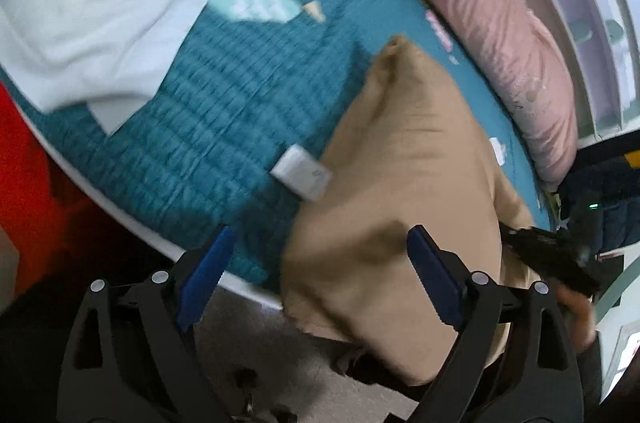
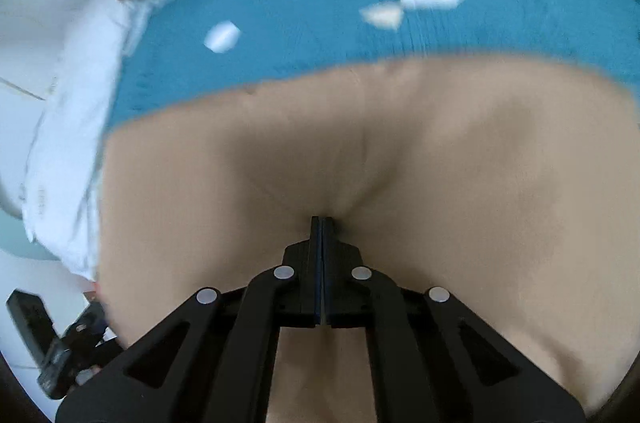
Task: Fold large clothes
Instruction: 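Lower the folded jacket onto the mattress and open both tools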
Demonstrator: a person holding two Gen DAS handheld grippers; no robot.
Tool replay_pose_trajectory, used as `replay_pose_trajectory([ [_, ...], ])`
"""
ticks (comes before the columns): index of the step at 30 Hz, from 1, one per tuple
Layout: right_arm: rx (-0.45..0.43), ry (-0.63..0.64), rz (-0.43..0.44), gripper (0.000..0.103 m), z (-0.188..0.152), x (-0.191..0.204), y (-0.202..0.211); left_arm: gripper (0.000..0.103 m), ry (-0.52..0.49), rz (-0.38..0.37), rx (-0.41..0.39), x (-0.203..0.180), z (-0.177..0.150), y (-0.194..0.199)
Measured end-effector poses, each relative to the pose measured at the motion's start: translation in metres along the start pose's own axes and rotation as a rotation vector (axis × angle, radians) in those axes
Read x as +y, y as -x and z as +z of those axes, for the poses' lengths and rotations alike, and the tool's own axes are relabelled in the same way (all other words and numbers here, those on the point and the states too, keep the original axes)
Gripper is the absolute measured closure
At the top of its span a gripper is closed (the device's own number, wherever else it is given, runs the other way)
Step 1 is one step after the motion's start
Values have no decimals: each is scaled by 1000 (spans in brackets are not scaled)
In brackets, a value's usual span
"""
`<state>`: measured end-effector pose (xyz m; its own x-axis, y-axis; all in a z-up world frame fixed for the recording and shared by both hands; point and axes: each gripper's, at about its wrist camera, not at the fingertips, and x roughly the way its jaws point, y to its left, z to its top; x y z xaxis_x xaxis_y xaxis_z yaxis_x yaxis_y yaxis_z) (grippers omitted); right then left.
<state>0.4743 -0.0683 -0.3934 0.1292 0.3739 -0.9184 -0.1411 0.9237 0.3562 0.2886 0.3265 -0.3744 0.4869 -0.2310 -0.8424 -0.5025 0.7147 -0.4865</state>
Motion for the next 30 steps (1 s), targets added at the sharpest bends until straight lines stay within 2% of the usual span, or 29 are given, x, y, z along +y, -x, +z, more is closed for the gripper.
replay_pose_trajectory([
  [2, -13, -53, 44, 103, 2, -9, -6, 14, 17, -17, 42, 4, 0, -6],
  [6, -29, 8, 2, 103, 0, 2, -3, 14, 2, -8, 77, 4, 0, -15],
  [9, -47, 5, 23, 103, -1, 0, 2, 14, 51, -70, 124, 7, -3, -24],
  [14, -105, 35, 80, 99, -28, 17, 43, 13, 47, -33, 128, 6, -4, -32],
  [17, -71, 54, 115, 97, -51, 35, 55, 12, 55, -25, 116, 4, -5, -31],
  [19, -23, 50, 95, 97, -63, 38, 47, 13, 79, -36, 120, 6, -6, -30],
  [21, 24, 37, 82, 103, -70, 33, 25, 13, 73, -37, 130, 5, -8, -32],
  [25, 8, 41, 98, 103, -71, 21, 4, 13, 24, -57, 156, -2, -14, -32],
  [30, 5, 89, 61, 103, -69, 30, 5, 13, -7, -49, 207, -12, -20, -42],
])
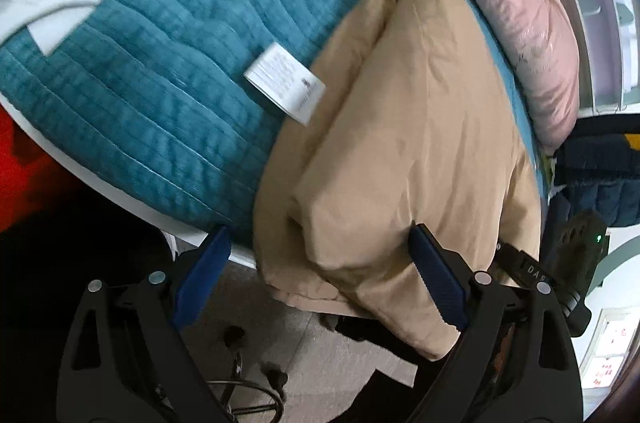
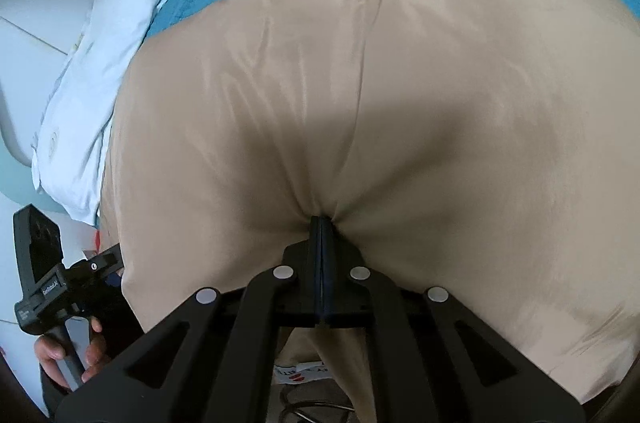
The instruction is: Fold large clothes
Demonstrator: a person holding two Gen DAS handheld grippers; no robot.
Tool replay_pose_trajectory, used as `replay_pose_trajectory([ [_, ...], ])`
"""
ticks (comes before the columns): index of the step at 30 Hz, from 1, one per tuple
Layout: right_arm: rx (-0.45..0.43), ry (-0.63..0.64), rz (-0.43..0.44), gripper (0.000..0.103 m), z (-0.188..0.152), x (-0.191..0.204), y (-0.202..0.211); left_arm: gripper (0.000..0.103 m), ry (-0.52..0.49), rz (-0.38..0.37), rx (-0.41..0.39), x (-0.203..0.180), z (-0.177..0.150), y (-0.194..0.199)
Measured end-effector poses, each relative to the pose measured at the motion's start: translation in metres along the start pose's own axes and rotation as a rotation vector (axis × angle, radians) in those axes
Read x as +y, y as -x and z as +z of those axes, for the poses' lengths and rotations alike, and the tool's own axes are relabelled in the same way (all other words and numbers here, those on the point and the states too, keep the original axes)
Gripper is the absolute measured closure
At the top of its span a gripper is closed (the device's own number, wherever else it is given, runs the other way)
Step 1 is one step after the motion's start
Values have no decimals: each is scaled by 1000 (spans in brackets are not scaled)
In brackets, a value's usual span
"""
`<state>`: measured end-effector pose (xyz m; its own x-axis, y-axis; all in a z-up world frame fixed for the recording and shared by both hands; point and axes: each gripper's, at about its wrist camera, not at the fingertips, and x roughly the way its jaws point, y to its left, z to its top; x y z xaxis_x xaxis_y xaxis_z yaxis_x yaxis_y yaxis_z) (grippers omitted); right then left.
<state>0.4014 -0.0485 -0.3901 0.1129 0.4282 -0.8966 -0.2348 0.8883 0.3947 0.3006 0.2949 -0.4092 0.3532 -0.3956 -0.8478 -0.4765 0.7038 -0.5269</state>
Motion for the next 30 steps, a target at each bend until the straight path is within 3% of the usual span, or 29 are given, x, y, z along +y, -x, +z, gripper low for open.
replay_pose_trajectory([
  [3, -17, -38, 28, 103, -3, 1, 11, 14, -30, 18, 0, -5, -3, -2],
  [8, 13, -10, 23, 99, -26, 16, 32, 25, -41, 18, -6, -4, -2, 0],
  [12, 76, -24, -5, 103, -39, 9, 4, 31, -63, 25, -4, -6, -3, 2],
  [14, 72, -45, 25, 103, -39, 4, -6, 43, -75, -9, 6, -9, -4, 4],
  [18, 61, -10, -6, 103, -38, 11, -8, 45, -116, -9, -2, -21, -7, 6],
  [21, 56, -35, 20, 103, -37, 7, -8, 56, -114, -18, -3, -23, -7, 5],
  [25, 44, -52, 46, 103, -40, 1, -2, 81, -163, -27, -31, -36, -12, 13],
  [30, -4, -88, 69, 103, -46, -3, 19, 86, -243, -88, -102, -65, -19, 30],
])
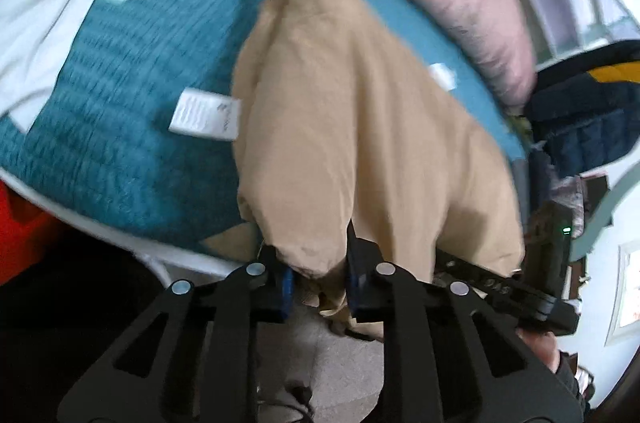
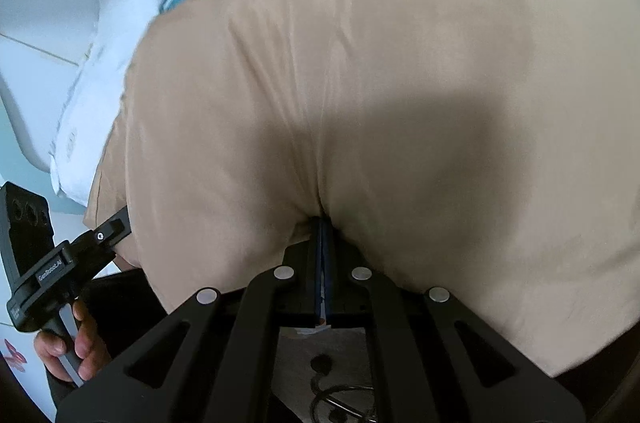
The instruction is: Fold large clothes
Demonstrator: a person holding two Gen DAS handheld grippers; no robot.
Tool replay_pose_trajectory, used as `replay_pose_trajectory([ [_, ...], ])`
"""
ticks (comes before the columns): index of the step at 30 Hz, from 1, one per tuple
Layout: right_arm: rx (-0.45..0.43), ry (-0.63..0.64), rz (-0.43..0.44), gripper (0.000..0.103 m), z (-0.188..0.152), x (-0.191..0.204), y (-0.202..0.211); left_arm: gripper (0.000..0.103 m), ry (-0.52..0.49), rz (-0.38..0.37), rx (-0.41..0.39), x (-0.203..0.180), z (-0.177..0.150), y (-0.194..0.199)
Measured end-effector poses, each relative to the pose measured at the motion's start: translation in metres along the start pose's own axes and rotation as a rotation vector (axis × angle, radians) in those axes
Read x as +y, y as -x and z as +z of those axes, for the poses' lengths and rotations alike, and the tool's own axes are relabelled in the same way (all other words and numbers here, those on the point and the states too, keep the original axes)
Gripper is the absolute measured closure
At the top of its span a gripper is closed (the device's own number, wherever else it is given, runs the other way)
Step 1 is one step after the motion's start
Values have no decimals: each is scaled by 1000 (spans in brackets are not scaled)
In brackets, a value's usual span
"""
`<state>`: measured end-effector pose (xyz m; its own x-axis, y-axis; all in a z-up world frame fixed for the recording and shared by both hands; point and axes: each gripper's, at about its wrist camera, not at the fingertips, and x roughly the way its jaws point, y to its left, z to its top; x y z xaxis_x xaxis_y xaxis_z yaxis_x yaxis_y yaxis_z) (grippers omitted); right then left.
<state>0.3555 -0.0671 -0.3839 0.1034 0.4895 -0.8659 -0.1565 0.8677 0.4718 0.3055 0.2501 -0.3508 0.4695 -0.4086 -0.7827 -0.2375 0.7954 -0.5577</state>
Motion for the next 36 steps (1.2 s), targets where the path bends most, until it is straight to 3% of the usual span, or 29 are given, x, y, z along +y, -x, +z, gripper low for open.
replay_pose_trajectory([
  [2, -36, 14, -21, 97, -3, 4, 14, 86, -29, -43, -32, -15, -1, 7],
  [4, -69, 29, -31, 97, -6, 10, 21, 86, -51, -69, -50, -28, -2, 12],
  [7, -14, 48, -59, 102, -9, 6, 1, 86, -78, -87, -53, -45, -3, 12],
  [9, 7, 27, -26, 103, -8, -4, -14, 87, -103, -88, -50, -57, -1, 9],
  [12, -20, 4, 33, 99, -6, -5, -3, 87, -146, -108, -57, -80, -1, 11],
  [16, -139, 8, 33, 97, -9, -8, 26, 87, -216, -141, -61, -107, -1, 16],
  [20, -300, 17, -75, 97, -14, -17, 65, 87, -293, -157, -61, -141, -2, 14],
  [22, -375, 39, -40, 97, -18, -18, 82, 87, -321, -176, -53, -156, -3, 12],
  [26, -377, 58, 44, 97, -24, -15, 86, 87, -392, -213, -25, -197, -10, -3],
  [36, -461, -83, 37, 97, -31, -77, 127, 86, -518, -269, 104, -283, -37, -73],
])
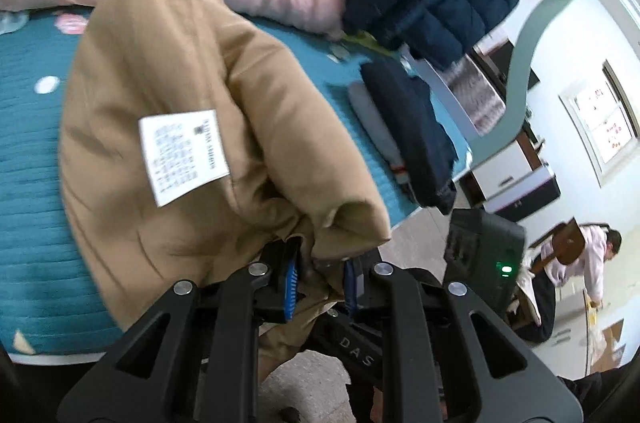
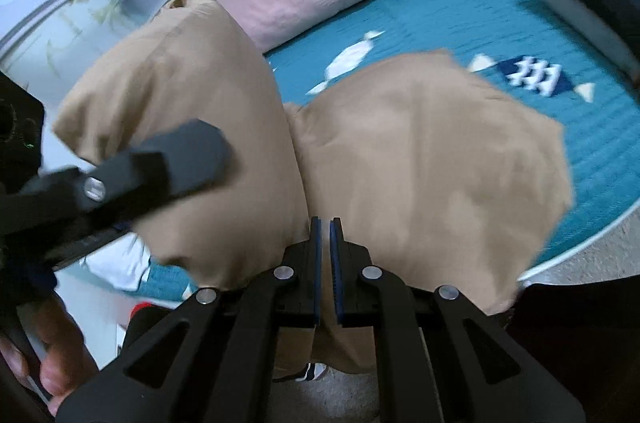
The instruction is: Fold large clothes
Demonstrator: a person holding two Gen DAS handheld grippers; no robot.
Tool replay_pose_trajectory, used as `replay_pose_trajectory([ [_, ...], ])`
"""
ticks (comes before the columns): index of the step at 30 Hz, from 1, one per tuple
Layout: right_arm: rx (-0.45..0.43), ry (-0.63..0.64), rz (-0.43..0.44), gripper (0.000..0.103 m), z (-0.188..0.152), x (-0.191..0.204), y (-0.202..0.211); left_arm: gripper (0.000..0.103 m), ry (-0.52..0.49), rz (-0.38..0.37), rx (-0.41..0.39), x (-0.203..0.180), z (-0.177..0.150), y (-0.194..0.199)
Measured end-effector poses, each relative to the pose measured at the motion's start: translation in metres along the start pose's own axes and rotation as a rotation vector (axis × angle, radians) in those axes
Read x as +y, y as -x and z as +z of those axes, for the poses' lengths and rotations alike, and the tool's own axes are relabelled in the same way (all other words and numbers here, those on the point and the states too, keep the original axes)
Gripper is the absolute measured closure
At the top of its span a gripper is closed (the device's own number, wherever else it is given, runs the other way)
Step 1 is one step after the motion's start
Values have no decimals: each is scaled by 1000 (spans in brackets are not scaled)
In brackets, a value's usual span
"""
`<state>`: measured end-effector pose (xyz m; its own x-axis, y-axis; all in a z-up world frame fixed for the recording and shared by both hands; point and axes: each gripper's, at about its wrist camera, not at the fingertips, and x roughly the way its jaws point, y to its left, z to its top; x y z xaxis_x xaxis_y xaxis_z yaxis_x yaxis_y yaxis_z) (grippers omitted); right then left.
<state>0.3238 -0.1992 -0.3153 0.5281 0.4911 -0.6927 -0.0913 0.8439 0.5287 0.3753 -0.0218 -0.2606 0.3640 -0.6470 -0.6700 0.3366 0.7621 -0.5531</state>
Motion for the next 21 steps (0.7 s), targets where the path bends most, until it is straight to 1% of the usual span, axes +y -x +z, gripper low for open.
replay_pose_trajectory([
  [6, -42, -63, -78, 97, 7, -36, 24, 86, -43, -38, 69, -34, 12, -56],
  [8, -54, -76, -93, 97, 4, -46, 33, 86, -48, -53, 95, -41, 15, -75],
  [11, -46, -113, -126, 96, 4, -65, 37, 86, -27, -60, 130, -43, 17, -103],
  [13, -50, -142, -159, 96, 3, -78, 41, 86, -13, -53, 163, -41, 18, -124],
  [15, -57, -173, -172, 92, 1, -89, 47, 86, -4, -36, 185, -39, 18, -139],
  [16, -60, -177, -185, 87, -1, -93, 50, 86, 0, -25, 196, -38, 18, -147],
  [17, -67, -183, -199, 83, 0, -99, 52, 86, 6, -12, 204, -37, 18, -156],
  [21, -92, -176, -242, 83, 4, -107, 65, 86, 19, 26, 248, -36, 18, -178],
])
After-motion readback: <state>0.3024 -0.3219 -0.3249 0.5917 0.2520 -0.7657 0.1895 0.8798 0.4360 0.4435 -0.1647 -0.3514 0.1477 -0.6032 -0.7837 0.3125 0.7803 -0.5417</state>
